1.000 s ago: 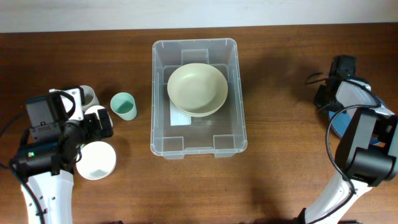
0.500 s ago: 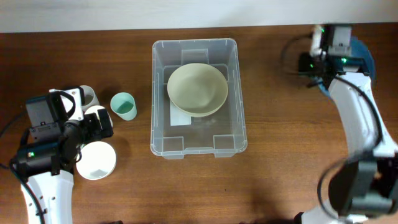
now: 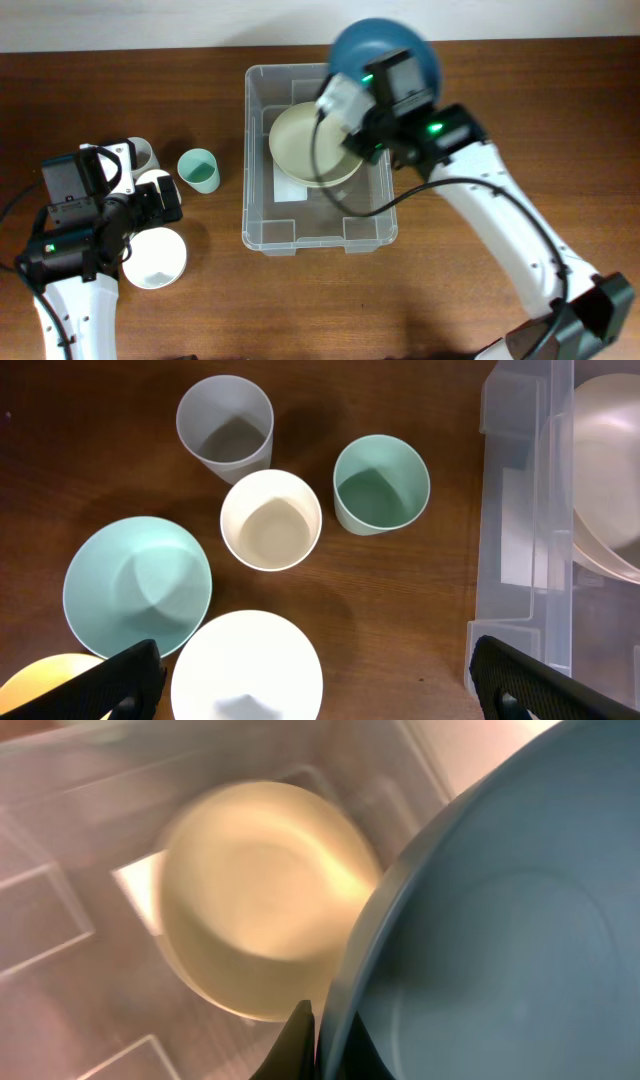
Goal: Pack container
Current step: 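Lift the blue bowl and place it on the cream bowls, release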
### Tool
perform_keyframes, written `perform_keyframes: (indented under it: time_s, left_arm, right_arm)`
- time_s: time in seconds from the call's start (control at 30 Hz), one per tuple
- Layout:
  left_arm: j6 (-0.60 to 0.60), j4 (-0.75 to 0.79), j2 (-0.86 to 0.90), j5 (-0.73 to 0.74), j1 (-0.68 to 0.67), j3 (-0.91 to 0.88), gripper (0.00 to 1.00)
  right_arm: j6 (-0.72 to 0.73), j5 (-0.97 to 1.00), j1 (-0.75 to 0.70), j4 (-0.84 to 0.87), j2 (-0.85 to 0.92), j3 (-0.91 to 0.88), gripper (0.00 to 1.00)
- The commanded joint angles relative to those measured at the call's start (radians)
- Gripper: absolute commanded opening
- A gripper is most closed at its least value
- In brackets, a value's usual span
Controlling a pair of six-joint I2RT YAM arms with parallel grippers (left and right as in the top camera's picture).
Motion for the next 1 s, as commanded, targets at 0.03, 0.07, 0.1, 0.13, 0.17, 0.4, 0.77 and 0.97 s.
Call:
perform_keyframes:
  time_s: [0.03, 0.07, 0.1, 0.13, 0.17, 0.4, 0.77, 0.97]
  left_arm:
    - [-0.01, -0.003, -0.005, 0.011, 0.005, 0.019, 0.99]
    - [-0.01, -0.003, -0.005, 0.011, 0.005, 0.019, 0.99]
    - [-0.01, -0.003, -0.005, 0.011, 0.005, 0.019, 0.99]
    - [-0.01, -0.003, -0.005, 0.011, 0.005, 0.019, 0.99]
    - [-0.01, -0.003, -0.005, 0.011, 0.005, 0.019, 1.0]
    - [-0.01, -0.003, -0.005, 0.011, 0.005, 0.019, 0.99]
    - [-0.01, -0.003, -0.005, 0.011, 0.005, 0.019, 0.99]
    - [-0.01, -0.002, -0.005, 0.011, 0.005, 0.019, 0.99]
  right_arm:
    - [-0.159, -0.005, 0.087, -0.001, 0.072, 0.006, 0.04]
    - [-0.168, -0.005, 0.097, -0.001, 0.087, 0.006, 0.04]
    - [-0.176, -0.005, 0.104, -0.001, 0.103, 0.006, 0.04]
    - [-0.185, -0.007, 0.109, 0.0, 0.123, 0.006, 0.04]
    - [-0.185, -0.008, 0.112, 0.001, 0.141, 0.006, 0.04]
    - [-0.184, -0.013, 0.113, 0.021, 0.248, 0.006, 0.08]
    - [-0.068, 0.001, 0.108, -0.012, 0.159, 0.03, 0.38]
    - [0.256, 0.145, 0.0, -0.009, -0.027, 0.048, 0.41]
